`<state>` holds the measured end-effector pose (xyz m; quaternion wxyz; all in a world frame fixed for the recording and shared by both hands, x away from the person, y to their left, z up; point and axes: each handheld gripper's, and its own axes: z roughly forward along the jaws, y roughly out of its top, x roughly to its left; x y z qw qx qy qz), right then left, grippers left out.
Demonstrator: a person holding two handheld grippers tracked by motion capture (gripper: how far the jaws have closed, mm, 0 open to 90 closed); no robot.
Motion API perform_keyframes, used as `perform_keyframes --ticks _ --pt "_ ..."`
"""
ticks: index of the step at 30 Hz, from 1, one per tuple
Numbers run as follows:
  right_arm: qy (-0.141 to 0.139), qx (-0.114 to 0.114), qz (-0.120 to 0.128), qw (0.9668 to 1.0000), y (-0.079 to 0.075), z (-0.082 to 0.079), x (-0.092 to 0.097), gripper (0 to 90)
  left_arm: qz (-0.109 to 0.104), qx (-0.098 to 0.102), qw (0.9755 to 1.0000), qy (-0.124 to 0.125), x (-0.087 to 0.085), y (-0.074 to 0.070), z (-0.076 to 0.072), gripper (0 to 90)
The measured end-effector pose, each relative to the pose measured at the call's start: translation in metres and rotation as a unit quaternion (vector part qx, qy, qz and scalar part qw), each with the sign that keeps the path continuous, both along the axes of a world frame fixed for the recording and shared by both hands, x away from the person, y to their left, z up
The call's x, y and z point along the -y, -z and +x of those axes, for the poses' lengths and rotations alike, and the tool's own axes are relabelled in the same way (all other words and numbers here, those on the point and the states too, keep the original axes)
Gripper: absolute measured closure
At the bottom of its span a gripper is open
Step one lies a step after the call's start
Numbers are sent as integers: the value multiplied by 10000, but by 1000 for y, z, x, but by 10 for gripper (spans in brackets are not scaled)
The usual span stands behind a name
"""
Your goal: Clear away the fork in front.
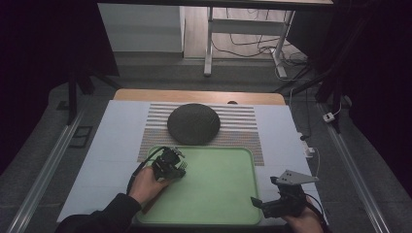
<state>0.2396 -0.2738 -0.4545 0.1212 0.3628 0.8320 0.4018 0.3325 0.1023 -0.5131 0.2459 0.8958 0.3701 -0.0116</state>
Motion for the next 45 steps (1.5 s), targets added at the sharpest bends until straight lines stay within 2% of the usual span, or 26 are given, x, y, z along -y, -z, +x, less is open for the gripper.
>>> perform_keyframes --ticks 3,5,10,16,22,25,28,30,32,34,35,37,38,43,44,45 --pt "-6 -1 7 10000 0 0 0 0 62 11 9999 -99 -6 0 2 885" --pt "4 -7 -1 10000 0 0 0 0 70 -37 9997 -251 -14 0 6 885" --pt "10 -21 4 10000 0 0 1 0 12 -176 9989 -427 -28 0 11 885" --pt "1 -41 37 10000 0 1 1 0 -86 -360 9969 -698 -46 1 17 884" --pt "3 -48 47 10000 0 1 1 0 -35 -378 9955 -870 -57 1 20 870" --pt "25 -52 29 10000 0 1 1 0 -105 -400 9947 -942 -62 1 20 855" --pt "20 -55 42 10000 0 1 1 0 -174 -435 9945 -938 -64 1 21 784" --pt "18 -53 43 10000 0 1 1 0 -116 -358 9948 -947 -63 -2 20 765" --pt "16 -46 50 10000 0 1 1 0 -137 -326 9949 -946 -64 -4 18 692" --pt "22 -46 38 10000 0 1 2 0 -219 -273 9953 -908 -65 -8 16 666" --pt "25 -50 46 10000 0 1 2 0 -291 -200 9954 -895 -66 -13 13 600" --pt "29 -43 46 10000 0 1 2 0 -335 -157 9956 -862 -66 -15 11 553" --pt "29 -43 46 10000 0 1 2 0 -397 -108 9957 -835 -66 -17 8 553" --pt "14 -43 64 10000 0 1 1 0 -713 38 9951 -681 -69 -26 -4 395" --pt "14 -43 64 10000 0 1 1 0 -786 96 9949 -628 -70 -28 -7 395" --pt "13 -48 65 10000 0 1 1 0 -860 158 9944 -591 -71 -29 -9 331"
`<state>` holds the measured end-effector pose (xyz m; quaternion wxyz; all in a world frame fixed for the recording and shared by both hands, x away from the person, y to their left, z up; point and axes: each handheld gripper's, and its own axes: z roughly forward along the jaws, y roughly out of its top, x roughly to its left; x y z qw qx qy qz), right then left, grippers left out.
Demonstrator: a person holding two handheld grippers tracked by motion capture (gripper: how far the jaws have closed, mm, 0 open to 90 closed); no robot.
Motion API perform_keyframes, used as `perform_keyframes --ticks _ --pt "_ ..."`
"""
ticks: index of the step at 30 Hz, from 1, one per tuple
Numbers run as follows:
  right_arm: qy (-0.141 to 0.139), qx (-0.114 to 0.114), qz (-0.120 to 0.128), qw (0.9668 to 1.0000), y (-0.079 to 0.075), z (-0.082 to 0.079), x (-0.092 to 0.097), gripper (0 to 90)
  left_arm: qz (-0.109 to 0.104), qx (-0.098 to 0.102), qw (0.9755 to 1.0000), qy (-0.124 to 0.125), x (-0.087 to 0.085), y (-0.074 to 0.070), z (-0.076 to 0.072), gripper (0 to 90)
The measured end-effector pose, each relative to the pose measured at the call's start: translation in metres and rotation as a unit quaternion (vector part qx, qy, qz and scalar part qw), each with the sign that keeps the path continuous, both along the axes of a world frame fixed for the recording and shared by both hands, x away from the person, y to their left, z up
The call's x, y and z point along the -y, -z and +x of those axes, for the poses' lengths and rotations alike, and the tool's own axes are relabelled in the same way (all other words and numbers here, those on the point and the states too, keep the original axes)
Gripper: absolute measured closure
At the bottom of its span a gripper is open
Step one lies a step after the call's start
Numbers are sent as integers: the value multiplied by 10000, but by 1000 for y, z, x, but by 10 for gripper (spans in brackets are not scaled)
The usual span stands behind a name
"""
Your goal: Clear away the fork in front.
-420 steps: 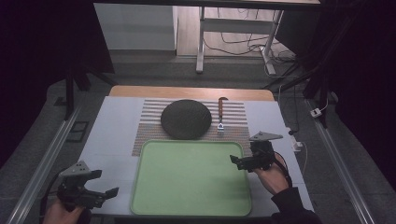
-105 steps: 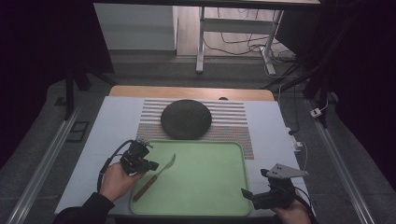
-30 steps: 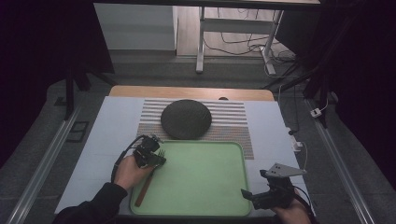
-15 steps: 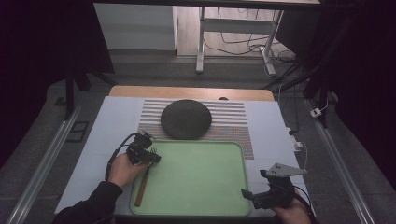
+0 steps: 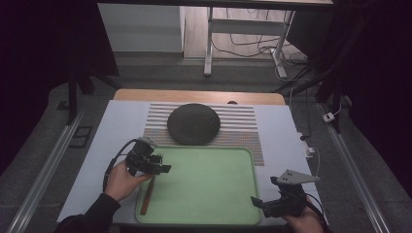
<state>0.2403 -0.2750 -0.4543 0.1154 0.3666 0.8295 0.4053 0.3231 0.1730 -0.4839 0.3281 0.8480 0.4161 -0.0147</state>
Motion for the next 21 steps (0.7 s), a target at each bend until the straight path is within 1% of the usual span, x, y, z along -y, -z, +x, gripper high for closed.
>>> perform_keyframes --ticks 1,2,3,6,7,10,12,15,19,21 --pt "0 0 0 10000 0 0 0 0 -50 48 10000 34 -1 -2 -2 331" --pt "0 1 -1 10000 0 0 0 0 -112 88 9999 62 -2 -3 -4 282" --pt "-1 2 -4 10000 0 0 0 0 -204 120 9997 85 -4 -5 -6 262" --pt "4 5 -8 10000 0 0 0 0 -387 163 9991 103 -7 -9 -13 235" --pt "4 2 -8 10000 0 0 0 0 -401 166 9990 122 -8 -11 -15 215" --pt "0 1 -1 10000 0 0 0 0 -522 232 9982 168 -13 -15 -22 204" --pt "2 2 -3 10000 0 0 0 0 -640 259 9975 170 -17 -17 -27 181" --pt "-2 0 -1 10000 0 0 0 0 -800 309 9962 136 -25 -19 -37 153" --pt "5 1 -10 10000 0 0 0 0 -990 324 9946 -8 -39 -21 -51 127" --pt "7 0 -14 10000 0 0 0 0 -1062 375 9936 -91 -48 -22 -58 115"
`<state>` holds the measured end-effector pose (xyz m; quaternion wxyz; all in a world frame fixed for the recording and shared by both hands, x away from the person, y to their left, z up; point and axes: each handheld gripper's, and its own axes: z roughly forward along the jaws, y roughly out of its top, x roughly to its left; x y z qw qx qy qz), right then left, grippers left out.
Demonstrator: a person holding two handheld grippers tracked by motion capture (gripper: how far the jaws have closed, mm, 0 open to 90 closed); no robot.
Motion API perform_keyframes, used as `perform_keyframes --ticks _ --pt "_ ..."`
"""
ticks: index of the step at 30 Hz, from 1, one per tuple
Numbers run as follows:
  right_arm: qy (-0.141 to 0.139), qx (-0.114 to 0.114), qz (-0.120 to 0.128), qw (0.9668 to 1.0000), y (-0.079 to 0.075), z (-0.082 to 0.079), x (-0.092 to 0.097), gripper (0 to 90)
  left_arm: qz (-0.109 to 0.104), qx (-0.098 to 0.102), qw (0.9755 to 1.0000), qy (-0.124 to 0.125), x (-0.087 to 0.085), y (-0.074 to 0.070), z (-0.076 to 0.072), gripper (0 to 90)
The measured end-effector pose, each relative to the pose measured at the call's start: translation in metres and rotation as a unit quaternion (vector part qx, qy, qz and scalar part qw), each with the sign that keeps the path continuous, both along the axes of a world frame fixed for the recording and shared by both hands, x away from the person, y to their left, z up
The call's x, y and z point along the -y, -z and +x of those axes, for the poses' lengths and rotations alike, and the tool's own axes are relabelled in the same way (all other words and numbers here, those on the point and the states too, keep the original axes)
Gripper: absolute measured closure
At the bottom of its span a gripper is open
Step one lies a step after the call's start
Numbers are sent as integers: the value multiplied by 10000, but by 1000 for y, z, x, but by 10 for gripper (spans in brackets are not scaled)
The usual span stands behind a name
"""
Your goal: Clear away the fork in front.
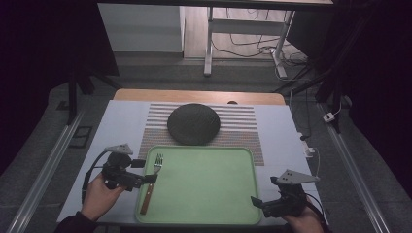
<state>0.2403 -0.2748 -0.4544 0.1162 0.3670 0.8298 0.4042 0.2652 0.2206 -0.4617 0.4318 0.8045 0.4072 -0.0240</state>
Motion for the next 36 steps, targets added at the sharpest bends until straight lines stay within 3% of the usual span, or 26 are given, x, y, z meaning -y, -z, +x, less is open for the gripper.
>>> perform_keyframes --ticks 5,14,24,31,36 --pt "6 1 -3 10000 0 0 0 0 -130 195 9995 -216 -20 -2 -17 73" --pt "24 -16 -17 10000 0 0 0 0 -74 410 9980 -476 -43 1 -41 21" --pt "52 -35 -11 10000 0 1 0 0 48 335 9974 -639 -58 12 -59 0" --pt "47 -19 -33 10000 0 0 0 0 348 274 9958 -800 -61 14 -67 0" --pt "53 -17 -70 10000 0 0 -1 0 452 206 9954 -820 -59 14 -66 0"
